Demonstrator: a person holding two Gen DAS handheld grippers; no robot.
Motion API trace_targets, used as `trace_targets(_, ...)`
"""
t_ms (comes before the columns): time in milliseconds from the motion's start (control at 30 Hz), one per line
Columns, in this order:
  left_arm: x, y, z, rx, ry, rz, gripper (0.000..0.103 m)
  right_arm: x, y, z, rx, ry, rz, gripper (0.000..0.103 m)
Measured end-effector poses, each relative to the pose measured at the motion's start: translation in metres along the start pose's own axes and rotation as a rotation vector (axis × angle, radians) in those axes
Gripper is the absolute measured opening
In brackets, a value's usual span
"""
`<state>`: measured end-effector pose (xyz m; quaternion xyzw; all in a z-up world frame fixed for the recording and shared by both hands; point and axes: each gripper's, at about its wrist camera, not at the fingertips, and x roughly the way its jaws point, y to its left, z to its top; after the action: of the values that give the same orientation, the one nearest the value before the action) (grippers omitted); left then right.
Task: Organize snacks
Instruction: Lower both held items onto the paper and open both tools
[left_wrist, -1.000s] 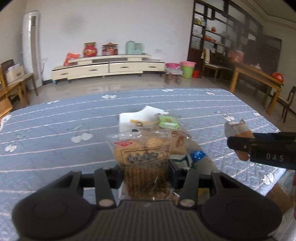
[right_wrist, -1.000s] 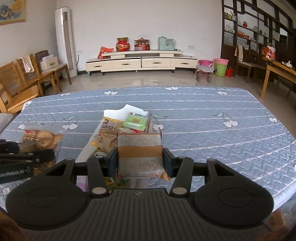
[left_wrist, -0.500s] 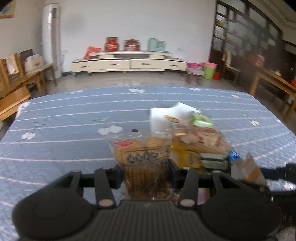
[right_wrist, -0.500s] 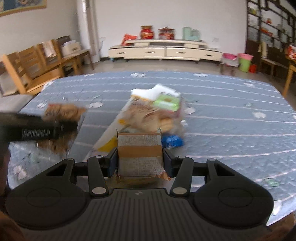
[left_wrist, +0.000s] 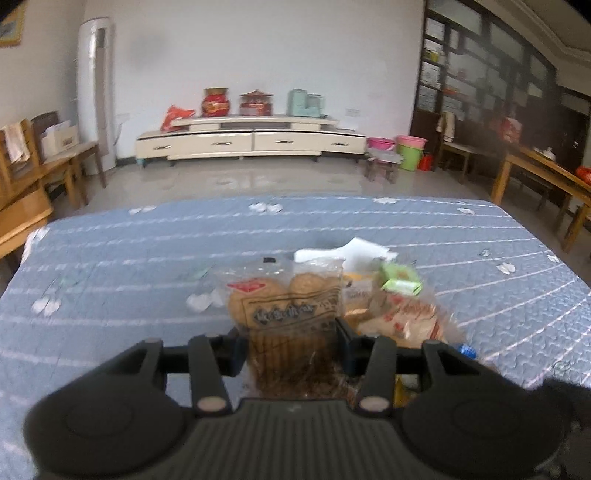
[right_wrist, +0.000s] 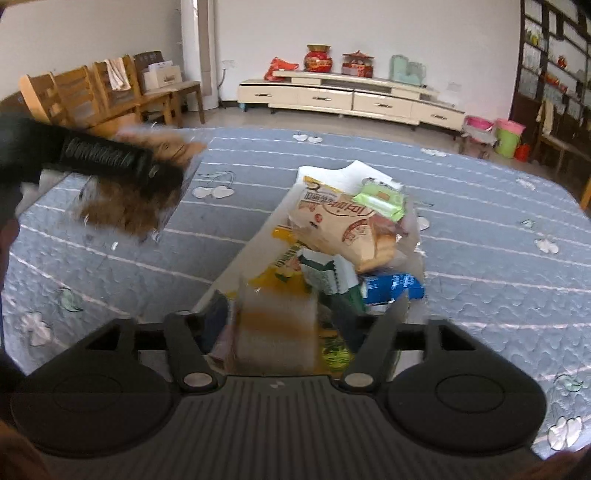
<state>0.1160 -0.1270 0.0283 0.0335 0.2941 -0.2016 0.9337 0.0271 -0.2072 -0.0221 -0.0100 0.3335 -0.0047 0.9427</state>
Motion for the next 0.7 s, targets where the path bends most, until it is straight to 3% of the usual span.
trace_targets(400, 0.088, -0.059, 0.059, 0.061, 0.052, -0.153, 0.047, -0.032, -0.029, -0.002, 0.036, -0.111, -0.006, 0.084)
trace_targets(533, 0.101, -0.065, 0.061, 0.078, 0.05, -0.12, 0.071, -0.033, -0.036, -0.003, 0.052, -0.117, -0.007, 0.084)
trace_targets(700, 0.078, -0.05, 0.059, 0.034, 0.037, -0.107, 0.073, -0.038, -0.04, -0.001, 0.068, -0.134, -0.02, 0.084)
